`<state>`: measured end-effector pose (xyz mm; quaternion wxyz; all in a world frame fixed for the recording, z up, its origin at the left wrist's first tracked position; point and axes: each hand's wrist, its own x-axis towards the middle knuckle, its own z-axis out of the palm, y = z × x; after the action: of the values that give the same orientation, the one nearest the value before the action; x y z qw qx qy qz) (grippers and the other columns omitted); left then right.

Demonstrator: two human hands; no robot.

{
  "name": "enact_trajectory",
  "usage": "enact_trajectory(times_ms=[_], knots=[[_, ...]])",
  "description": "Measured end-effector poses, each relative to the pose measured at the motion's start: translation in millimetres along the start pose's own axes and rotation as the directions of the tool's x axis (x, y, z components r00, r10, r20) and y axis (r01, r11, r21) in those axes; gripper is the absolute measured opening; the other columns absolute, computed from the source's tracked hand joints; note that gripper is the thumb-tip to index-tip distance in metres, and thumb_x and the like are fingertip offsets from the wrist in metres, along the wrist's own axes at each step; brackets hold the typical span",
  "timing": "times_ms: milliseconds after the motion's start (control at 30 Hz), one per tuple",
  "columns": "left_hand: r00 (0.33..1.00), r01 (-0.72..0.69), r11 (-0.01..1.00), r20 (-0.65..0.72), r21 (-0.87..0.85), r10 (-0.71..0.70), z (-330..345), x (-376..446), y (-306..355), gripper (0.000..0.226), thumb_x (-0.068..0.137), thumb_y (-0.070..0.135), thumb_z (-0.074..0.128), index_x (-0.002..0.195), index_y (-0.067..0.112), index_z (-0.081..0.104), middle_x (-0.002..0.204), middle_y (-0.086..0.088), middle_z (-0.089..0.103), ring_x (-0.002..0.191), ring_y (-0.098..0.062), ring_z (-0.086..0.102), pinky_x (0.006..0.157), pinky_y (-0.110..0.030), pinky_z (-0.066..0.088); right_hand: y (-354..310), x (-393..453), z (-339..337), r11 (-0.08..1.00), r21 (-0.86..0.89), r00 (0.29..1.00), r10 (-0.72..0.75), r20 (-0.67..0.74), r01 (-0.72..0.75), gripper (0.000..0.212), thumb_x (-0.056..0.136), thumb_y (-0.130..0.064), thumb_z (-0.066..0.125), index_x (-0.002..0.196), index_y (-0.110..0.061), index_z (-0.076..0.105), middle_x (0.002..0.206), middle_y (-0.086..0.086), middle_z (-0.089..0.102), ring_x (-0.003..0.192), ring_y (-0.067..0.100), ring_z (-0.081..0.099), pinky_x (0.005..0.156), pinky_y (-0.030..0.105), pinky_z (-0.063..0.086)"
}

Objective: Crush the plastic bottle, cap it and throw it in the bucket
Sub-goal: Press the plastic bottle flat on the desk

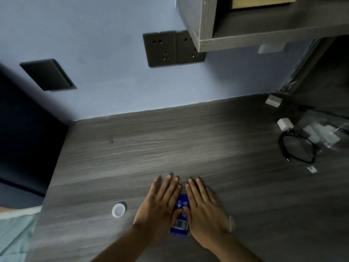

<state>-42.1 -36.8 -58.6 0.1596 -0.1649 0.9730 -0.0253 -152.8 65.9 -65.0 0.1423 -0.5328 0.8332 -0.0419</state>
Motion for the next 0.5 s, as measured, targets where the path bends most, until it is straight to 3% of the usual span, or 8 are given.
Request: enact_trajectory(times_ms=[67, 200, 267, 333, 367, 400, 467, 500], knots=[[0.999, -0.007, 0.999, -0.032, -0.043, 0.006, 0, 1, -1, 0.059, 0.092, 0.049, 0.003, 0.134, 0.015, -0.021, 0.146, -0.006, -0.026, 0.129, -0.028, -0.037, 0.099, -0.047, -0.032, 0, 1, -1, 1.000, -0.018, 1.000, 0.005, -0.003, -0.005, 0.070, 0.095, -0.037, -0.002, 0.122, -0.005, 0.055, 0.128, 0.011, 0.060, 0.121, 0.027, 0.055, 0.097, 0.046, 0.046], [0.999, 0.033, 0.993, -0.023, -0.111, -0.035, -4, -3, -3, 0.059, 0.093, 0.049, 0.005, 0.136, 0.016, -0.019, 0.149, -0.004, -0.022, 0.136, -0.023, -0.029, 0.107, -0.045, -0.028, -3, 0, -5, 0.999, -0.042, 1.000, 0.024, -0.019, -0.024, 0.072, 0.094, -0.036, -0.004, 0.121, -0.008, 0.056, 0.126, 0.009, 0.062, 0.119, 0.025, 0.057, 0.092, 0.041, 0.053], [0.996, 0.019, 0.997, -0.086, -0.074, -0.025, -10, -7, -3, 0.061, 0.093, 0.048, 0.015, 0.142, 0.013, 0.009, 0.154, -0.008, 0.009, 0.143, -0.022, 0.002, 0.115, -0.047, -0.022, -3, -3, -6, 0.998, -0.054, 0.999, 0.010, -0.042, -0.013, 0.075, 0.095, -0.035, -0.005, 0.118, -0.008, 0.061, 0.124, 0.009, 0.064, 0.117, 0.024, 0.059, 0.090, 0.040, 0.054], [1.000, 0.002, 0.993, -0.021, -0.121, -0.005, -16, -11, 1, 0.058, 0.087, 0.048, 0.027, 0.129, 0.014, 0.048, 0.137, -0.005, 0.051, 0.130, -0.017, 0.044, 0.118, -0.042, 0.008, -1, -5, -6, 0.999, -0.053, 1.000, 0.003, -0.015, -0.004, 0.075, 0.095, -0.035, -0.004, 0.117, -0.007, 0.062, 0.123, 0.010, 0.065, 0.116, 0.024, 0.059, 0.090, 0.041, 0.054], [1.000, 0.021, 0.993, -0.013, -0.120, -0.023, -19, -11, 4, 0.058, 0.086, 0.049, 0.029, 0.125, 0.015, 0.054, 0.132, -0.004, 0.057, 0.126, -0.017, 0.049, 0.118, -0.040, 0.019, -1, -6, -5, 0.999, -0.041, 1.000, 0.005, 0.009, -0.004, 0.074, 0.095, -0.035, -0.003, 0.116, -0.006, 0.062, 0.122, 0.010, 0.065, 0.116, 0.025, 0.059, 0.090, 0.042, 0.053], [0.999, 0.033, 0.994, 0.016, -0.107, -0.031, -15, -9, 6, 0.059, 0.087, 0.049, 0.026, 0.129, 0.014, 0.049, 0.137, -0.006, 0.051, 0.130, -0.020, 0.043, 0.118, -0.041, 0.022, 0, -6, -4, 0.999, -0.032, 1.000, 0.002, 0.029, -0.001, 0.073, 0.095, -0.036, -0.002, 0.117, -0.005, 0.061, 0.122, 0.010, 0.065, 0.116, 0.025, 0.059, 0.091, 0.042, 0.052], [0.997, 0.041, 0.997, -0.069, -0.062, -0.046, -4, -7, 4, 0.061, 0.091, 0.047, 0.017, 0.141, 0.012, 0.022, 0.152, -0.009, 0.020, 0.142, -0.024, 0.012, 0.118, -0.049, -0.002, 0, -4, -2, 1.000, -0.025, 0.999, -0.007, 0.054, 0.009, 0.073, 0.095, -0.036, -0.001, 0.117, -0.004, 0.061, 0.122, 0.011, 0.065, 0.116, 0.025, 0.059, 0.092, 0.043, 0.049], [0.994, 0.043, 0.998, -0.096, -0.048, -0.047, -3, -8, 4, 0.061, 0.091, 0.047, 0.017, 0.141, 0.012, 0.022, 0.152, -0.009, 0.020, 0.142, -0.023, 0.012, 0.119, -0.050, -0.009, 0, -4, -2, 1.000, -0.027, 0.999, -0.005, 0.054, 0.006, 0.073, 0.095, -0.036, -0.001, 0.117, -0.004, 0.061, 0.122, 0.011, 0.065, 0.116, 0.025, 0.059, 0.092, 0.043, 0.049]])
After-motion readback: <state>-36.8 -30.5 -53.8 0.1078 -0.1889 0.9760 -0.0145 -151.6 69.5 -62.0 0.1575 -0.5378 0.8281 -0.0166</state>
